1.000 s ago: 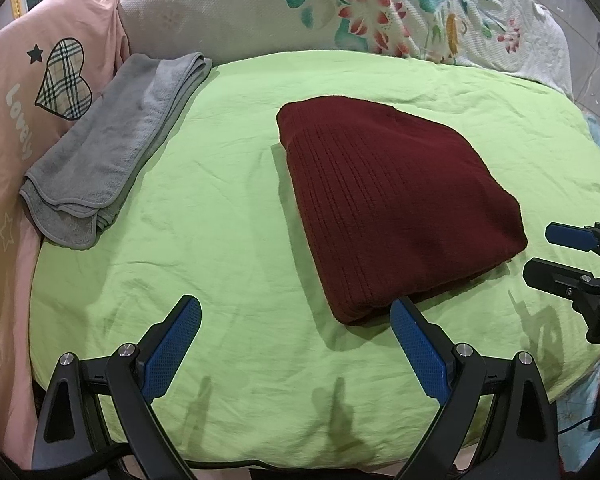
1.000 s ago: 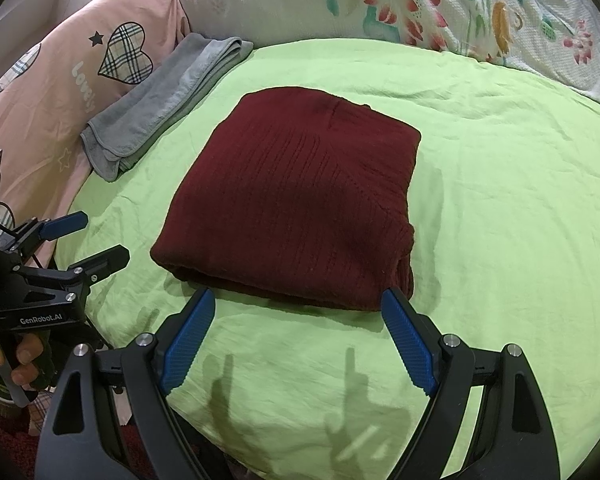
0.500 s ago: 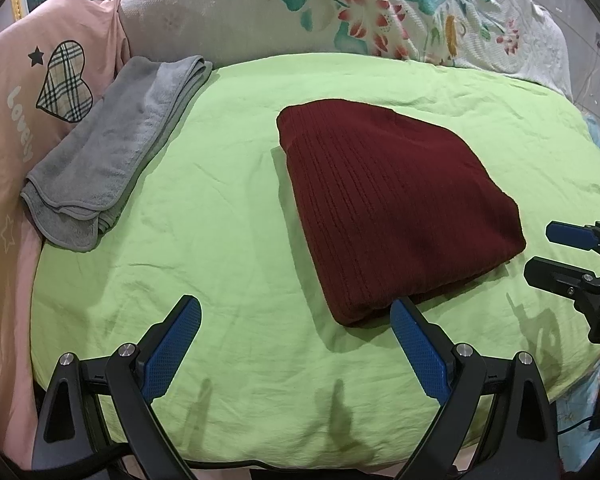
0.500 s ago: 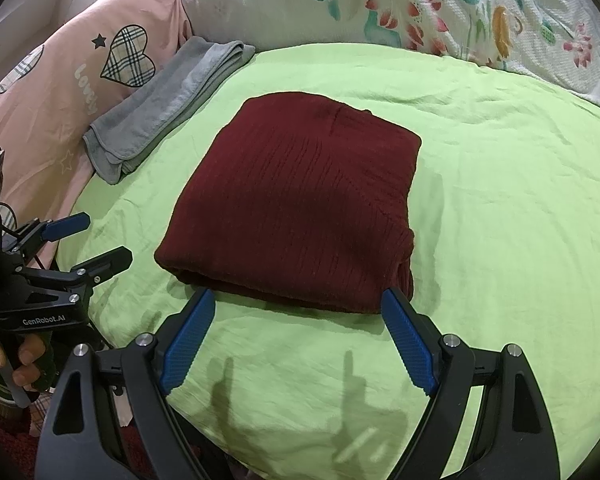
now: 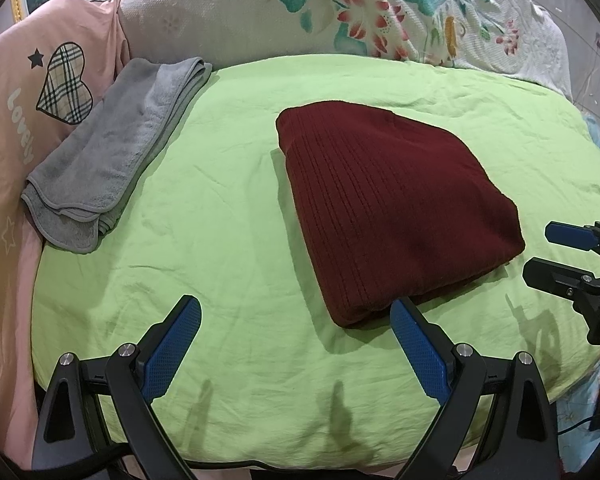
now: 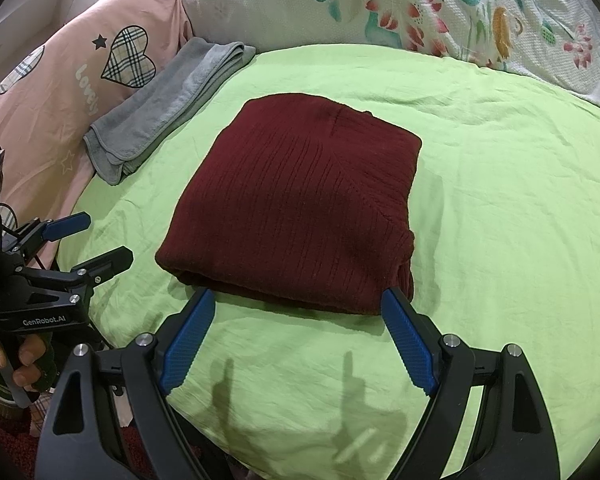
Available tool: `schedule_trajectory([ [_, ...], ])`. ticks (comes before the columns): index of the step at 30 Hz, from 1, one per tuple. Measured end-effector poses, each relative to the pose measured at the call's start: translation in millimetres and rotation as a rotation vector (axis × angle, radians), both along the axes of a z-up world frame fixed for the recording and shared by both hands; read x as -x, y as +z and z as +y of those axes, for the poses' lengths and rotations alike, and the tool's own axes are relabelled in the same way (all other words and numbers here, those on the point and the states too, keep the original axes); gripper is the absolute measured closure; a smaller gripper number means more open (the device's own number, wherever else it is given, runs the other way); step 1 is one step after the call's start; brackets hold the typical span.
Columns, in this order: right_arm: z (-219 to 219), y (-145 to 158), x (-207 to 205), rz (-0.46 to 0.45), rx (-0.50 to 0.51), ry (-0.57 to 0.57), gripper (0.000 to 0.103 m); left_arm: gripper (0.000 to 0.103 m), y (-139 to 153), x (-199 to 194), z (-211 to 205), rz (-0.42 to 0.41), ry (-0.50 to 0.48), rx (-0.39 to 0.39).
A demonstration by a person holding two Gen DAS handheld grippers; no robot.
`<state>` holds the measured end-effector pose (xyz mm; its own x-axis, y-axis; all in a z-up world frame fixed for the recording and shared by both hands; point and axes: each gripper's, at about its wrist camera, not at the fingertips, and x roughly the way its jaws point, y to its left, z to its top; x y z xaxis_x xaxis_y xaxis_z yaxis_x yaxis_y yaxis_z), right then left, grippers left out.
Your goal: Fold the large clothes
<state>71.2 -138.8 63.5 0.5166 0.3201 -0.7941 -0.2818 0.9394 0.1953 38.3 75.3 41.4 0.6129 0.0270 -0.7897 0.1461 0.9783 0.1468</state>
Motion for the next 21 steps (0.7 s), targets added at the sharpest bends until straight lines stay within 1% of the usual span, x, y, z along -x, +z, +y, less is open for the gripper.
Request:
schedule_trajectory([
  [21,-2.7,2.8,-4.4,-0.005,-0.004,-0.005,0.018,0.007,4.0,-3.5,-2.5,-0.013,-0.006,-0.005],
])
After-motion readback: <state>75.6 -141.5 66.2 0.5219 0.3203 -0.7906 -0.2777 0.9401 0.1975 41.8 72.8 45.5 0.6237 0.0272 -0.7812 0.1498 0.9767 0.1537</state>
